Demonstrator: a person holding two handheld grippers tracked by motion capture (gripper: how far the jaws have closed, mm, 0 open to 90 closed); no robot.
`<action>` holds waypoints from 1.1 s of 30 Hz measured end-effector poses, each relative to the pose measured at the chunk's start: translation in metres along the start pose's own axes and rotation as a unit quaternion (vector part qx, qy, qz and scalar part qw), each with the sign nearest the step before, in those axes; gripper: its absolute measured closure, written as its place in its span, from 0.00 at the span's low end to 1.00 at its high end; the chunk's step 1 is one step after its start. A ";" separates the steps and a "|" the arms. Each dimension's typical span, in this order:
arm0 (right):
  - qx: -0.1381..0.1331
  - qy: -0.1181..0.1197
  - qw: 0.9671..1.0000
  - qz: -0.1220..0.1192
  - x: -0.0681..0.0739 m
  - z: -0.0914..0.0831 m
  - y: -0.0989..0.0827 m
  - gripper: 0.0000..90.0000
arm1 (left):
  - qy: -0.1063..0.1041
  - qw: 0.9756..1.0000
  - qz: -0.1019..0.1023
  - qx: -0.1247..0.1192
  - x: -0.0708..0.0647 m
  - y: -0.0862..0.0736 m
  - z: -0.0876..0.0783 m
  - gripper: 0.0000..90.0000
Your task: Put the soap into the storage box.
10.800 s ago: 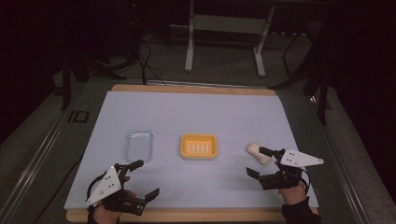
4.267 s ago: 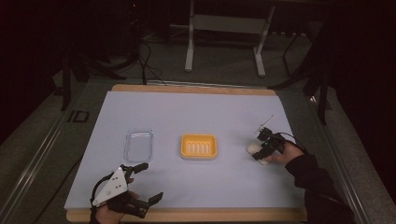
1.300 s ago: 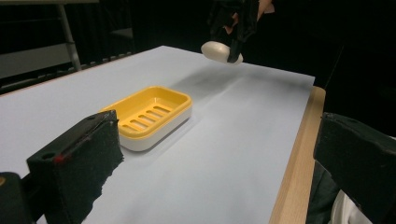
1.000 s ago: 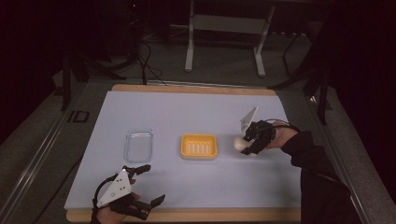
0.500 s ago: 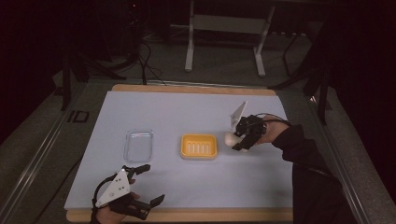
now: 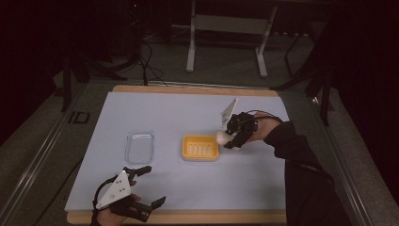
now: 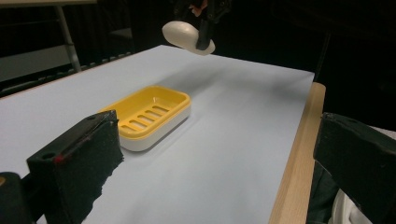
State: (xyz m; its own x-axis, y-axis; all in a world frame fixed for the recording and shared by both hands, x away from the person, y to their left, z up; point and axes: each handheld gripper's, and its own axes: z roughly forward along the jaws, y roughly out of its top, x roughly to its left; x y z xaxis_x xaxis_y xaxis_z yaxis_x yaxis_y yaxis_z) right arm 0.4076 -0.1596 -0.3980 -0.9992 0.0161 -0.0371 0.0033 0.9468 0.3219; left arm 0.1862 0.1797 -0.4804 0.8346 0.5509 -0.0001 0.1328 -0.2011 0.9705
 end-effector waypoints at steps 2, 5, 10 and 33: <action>-0.003 0.001 1.000 -0.002 -0.001 0.000 0.004 0.55 | 0.000 1.000 -0.001 -0.001 0.000 0.000 0.000 0.01; -0.004 0.000 1.000 -0.008 -0.002 0.000 0.010 0.55 | 0.000 1.000 -0.002 -0.002 0.000 0.000 0.000 0.01; -0.010 0.003 1.000 -0.019 -0.003 0.000 0.021 0.55 | 0.000 1.000 -0.001 -0.002 0.000 0.000 0.000 0.01; -0.014 0.008 0.999 -0.045 -0.005 0.003 0.054 0.55 | -0.001 1.000 0.001 -0.005 -0.001 0.001 -0.001 0.01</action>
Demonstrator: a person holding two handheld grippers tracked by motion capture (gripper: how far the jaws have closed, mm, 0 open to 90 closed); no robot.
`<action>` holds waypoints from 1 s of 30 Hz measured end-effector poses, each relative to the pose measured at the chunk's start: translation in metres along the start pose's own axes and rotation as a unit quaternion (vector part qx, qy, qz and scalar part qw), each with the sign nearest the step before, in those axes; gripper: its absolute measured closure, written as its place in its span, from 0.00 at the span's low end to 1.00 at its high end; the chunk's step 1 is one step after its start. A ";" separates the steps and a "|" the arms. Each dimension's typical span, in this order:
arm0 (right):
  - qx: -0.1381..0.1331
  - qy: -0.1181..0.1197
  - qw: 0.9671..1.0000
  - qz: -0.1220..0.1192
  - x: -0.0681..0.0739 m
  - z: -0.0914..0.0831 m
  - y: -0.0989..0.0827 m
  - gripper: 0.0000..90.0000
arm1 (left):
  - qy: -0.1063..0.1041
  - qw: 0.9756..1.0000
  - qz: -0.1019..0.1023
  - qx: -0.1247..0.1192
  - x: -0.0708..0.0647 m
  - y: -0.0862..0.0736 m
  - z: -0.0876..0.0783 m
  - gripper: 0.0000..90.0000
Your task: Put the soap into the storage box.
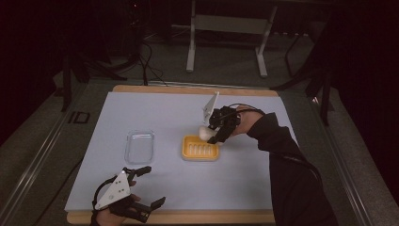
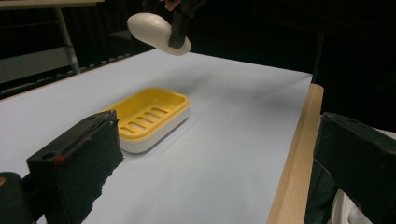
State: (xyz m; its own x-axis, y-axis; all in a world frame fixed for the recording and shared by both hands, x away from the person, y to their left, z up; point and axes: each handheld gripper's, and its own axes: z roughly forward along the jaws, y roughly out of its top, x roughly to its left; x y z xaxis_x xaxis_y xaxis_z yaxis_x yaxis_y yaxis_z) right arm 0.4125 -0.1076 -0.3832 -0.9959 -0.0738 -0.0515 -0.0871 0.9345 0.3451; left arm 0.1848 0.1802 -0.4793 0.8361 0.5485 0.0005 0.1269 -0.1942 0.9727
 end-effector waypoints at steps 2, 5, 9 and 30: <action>-0.002 0.001 1.000 -0.002 0.000 0.000 0.003 0.55 | 0.000 1.000 -0.001 -0.001 0.000 0.000 0.000 0.01; -0.006 0.000 1.000 -0.004 -0.001 0.001 0.009 0.55 | 0.001 1.000 0.000 -0.003 0.000 0.001 0.000 0.01; -0.012 0.002 1.000 -0.009 -0.001 0.002 0.016 0.55 | 0.001 1.000 0.001 -0.002 -0.001 0.001 0.000 0.01; -0.045 0.022 0.999 -0.004 -0.004 0.037 0.005 0.55 | -0.002 1.000 0.002 -0.001 -0.001 0.001 0.000 0.01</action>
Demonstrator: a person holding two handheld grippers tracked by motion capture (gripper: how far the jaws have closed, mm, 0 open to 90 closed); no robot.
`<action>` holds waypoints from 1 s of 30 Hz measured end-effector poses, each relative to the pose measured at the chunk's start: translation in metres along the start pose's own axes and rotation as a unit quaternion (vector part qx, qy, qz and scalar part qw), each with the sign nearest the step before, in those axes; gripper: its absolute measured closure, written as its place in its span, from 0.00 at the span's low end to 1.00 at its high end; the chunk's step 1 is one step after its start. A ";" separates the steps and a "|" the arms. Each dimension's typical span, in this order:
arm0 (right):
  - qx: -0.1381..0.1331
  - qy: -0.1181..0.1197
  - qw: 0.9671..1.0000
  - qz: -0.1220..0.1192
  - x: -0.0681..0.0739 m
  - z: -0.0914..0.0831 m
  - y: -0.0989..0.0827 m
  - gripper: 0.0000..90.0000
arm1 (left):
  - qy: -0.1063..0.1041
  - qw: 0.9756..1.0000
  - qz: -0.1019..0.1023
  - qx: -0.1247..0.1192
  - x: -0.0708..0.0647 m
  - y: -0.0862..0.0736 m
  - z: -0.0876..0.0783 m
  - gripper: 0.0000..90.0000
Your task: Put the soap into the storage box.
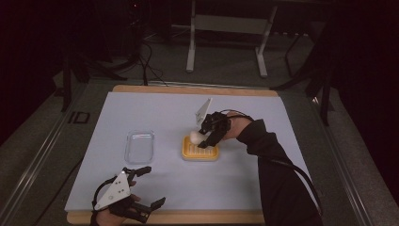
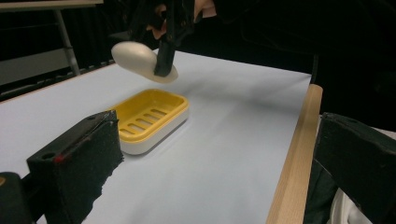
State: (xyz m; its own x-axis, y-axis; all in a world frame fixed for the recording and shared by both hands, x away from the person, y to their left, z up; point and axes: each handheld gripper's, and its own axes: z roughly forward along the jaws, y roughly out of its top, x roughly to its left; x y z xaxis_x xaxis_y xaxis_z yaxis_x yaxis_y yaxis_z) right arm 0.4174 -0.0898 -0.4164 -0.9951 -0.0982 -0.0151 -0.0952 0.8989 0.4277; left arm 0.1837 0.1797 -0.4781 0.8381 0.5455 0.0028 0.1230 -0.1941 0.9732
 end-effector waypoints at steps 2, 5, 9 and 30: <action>0.003 0.001 1.000 0.003 -0.001 0.003 -0.004 0.55 | -0.001 1.000 0.001 0.001 0.000 0.000 0.000 0.01; -0.006 0.000 1.000 0.009 -0.003 0.008 -0.009 0.55 | -0.001 1.000 0.002 0.001 0.000 0.000 0.000 0.01; 0.005 -0.006 1.000 0.003 -0.005 0.017 -0.013 0.55 | 0.000 1.000 0.001 0.002 0.000 0.000 0.000 0.01; 0.028 -0.014 0.999 0.010 -0.011 0.050 -0.032 0.55 | -0.001 1.000 0.001 0.004 0.001 -0.001 0.000 0.01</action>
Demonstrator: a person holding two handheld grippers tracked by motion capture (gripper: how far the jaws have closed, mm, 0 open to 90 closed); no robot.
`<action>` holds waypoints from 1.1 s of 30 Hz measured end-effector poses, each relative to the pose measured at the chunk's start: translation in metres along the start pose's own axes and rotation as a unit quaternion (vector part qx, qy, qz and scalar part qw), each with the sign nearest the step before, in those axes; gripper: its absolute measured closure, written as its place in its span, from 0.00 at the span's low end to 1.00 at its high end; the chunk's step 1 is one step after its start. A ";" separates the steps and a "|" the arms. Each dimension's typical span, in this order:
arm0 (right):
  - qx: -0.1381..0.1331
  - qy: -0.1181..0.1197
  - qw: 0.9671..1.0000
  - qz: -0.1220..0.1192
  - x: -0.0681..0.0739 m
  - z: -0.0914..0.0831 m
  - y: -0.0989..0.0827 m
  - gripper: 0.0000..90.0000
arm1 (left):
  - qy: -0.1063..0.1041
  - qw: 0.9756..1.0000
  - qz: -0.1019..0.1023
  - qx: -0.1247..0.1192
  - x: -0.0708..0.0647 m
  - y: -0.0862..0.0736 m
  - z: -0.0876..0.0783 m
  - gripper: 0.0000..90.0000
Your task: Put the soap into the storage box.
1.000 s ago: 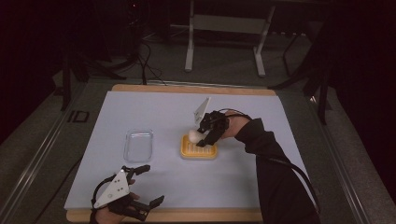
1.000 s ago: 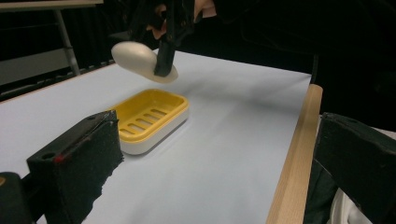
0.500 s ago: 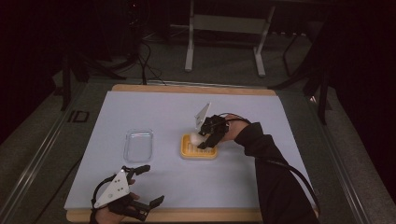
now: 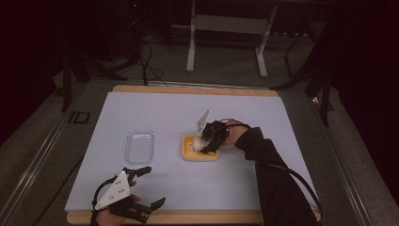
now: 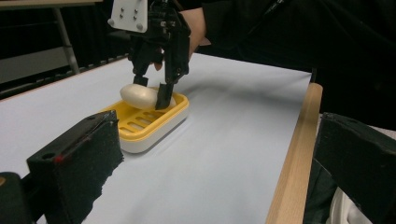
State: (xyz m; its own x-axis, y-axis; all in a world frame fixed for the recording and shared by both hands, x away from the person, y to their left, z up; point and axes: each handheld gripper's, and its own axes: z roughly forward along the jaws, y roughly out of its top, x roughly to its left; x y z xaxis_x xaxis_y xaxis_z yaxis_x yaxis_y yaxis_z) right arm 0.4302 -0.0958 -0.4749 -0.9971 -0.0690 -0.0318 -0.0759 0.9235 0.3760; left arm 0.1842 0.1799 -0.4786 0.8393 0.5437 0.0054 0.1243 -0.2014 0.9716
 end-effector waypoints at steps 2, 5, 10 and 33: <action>0.001 -0.001 1.000 0.000 0.000 0.002 0.000 0.55 | 0.000 1.000 0.000 0.000 0.000 0.000 0.000 0.01; -0.001 0.000 1.000 0.004 -0.001 0.005 0.002 0.55 | 0.001 1.000 0.000 0.000 0.000 0.000 0.000 0.01; -0.003 0.001 1.000 0.007 -0.002 0.010 0.001 0.55 | 0.000 1.000 0.001 0.000 0.000 0.000 0.000 0.01; 0.003 0.015 0.999 0.028 -0.002 0.018 0.004 0.52 | 0.001 1.000 0.002 0.003 0.000 -0.001 0.000 0.01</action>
State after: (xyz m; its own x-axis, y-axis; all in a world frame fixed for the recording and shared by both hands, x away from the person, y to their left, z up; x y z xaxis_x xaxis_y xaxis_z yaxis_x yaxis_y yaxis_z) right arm 0.4324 -0.0851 -0.4903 -0.9994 -0.0287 0.0167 -0.0205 0.9286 0.3705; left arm 0.1841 0.1796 -0.4792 0.8389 0.5442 0.0096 0.1237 -0.2079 0.9703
